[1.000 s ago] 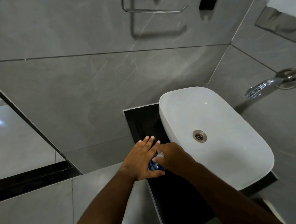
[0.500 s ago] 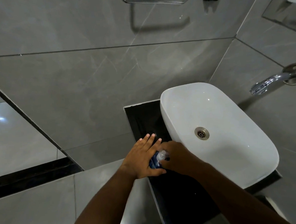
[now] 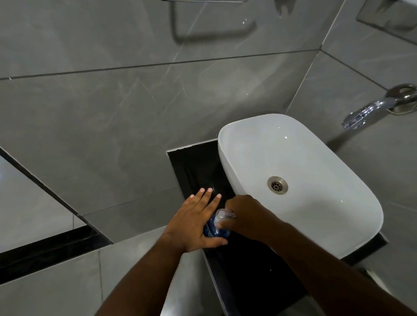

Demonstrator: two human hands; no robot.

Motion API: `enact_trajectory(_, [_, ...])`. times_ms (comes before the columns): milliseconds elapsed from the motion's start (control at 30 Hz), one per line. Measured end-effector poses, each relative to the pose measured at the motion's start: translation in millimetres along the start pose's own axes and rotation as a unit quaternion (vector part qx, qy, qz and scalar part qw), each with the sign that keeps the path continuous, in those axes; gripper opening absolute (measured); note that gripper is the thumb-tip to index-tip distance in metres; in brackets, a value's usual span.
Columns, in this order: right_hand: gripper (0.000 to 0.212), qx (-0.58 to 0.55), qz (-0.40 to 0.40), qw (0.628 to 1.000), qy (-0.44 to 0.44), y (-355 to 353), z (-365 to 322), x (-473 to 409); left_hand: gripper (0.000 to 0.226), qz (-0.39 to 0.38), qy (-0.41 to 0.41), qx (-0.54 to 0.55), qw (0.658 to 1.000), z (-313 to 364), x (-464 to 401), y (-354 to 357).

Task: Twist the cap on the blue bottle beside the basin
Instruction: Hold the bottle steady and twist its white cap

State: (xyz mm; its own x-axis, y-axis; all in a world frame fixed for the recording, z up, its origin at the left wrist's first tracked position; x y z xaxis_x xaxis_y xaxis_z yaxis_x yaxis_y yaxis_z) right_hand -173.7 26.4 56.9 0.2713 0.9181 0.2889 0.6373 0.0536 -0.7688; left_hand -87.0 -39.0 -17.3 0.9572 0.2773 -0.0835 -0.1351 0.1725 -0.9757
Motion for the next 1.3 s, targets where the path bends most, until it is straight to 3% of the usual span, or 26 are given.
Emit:
enact_trajectory(100, [0.034,-0.061,-0.003,0.998,-0.02,0.0,-0.8,2.1,0.107,0.002,0.0,0.002,1.0,0.9,0.0,-1.2])
enact_trajectory(300, [0.04,-0.054,-0.002,0.998,0.009,7.8,8.1,-0.2,0.107,-0.003,-0.003,-0.005,1.0,0.2,0.1,-0.7])
enact_trajectory(533, [0.029,-0.078,0.007,0.997,-0.008,7.1,5.4,2.0,0.107,-0.003,-0.005,-0.007,1.0,0.5,0.4,-0.6])
enact_trajectory(733, [0.039,-0.065,0.001,0.997,-0.03,7.7,0.2,3.6,0.108,0.003,-0.002,-0.013,1.0,1.3,0.3,-2.9])
enact_trajectory(933, [0.049,-0.045,-0.005,0.998,0.034,15.5,12.7,0.9,0.108,-0.003,0.006,-0.04,0.999,2.2,-1.7,-5.4])
enact_trajectory(1033, [0.049,-0.057,-0.003,0.998,-0.022,10.9,-8.5,0.8,0.107,0.001,0.006,-0.025,1.0,2.5,-1.0,-6.8])
enact_trajectory(1133, [0.031,-0.213,-0.064,0.969,-0.111,29.1,-27.2,1.6,0.109,-0.005,0.007,-0.039,0.999,3.1,-1.5,-5.7])
enact_trajectory(1200, [0.017,-0.135,-0.041,0.989,-0.043,18.1,-19.0,2.1,0.109,-0.01,0.008,-0.043,0.999,2.3,-1.9,-5.2])
enact_trajectory(1233, [0.021,-0.098,-0.035,0.994,-0.02,15.9,-14.2,1.3,0.11,-0.013,0.008,-0.045,0.999,1.7,-1.9,-4.6])
enact_trajectory(1300, [0.049,-0.03,-0.066,0.996,0.041,17.5,2.8,1.7,0.111,-0.017,0.007,-0.05,0.999,0.4,-2.1,-3.3])
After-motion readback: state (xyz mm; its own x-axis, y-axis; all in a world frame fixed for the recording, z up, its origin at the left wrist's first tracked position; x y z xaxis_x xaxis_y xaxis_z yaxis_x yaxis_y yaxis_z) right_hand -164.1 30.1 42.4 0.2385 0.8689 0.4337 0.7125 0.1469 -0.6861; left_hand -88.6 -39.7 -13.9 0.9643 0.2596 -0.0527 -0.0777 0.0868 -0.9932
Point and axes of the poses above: each hand's wrist, its own x-axis away from the middle knuckle, its own y-axis out of the palm, z = x × y, the point moved 8 cm from there along -x, towards the middle knuckle, and after that the axes turned 11 degrees about -x, right-handed, at the moved point
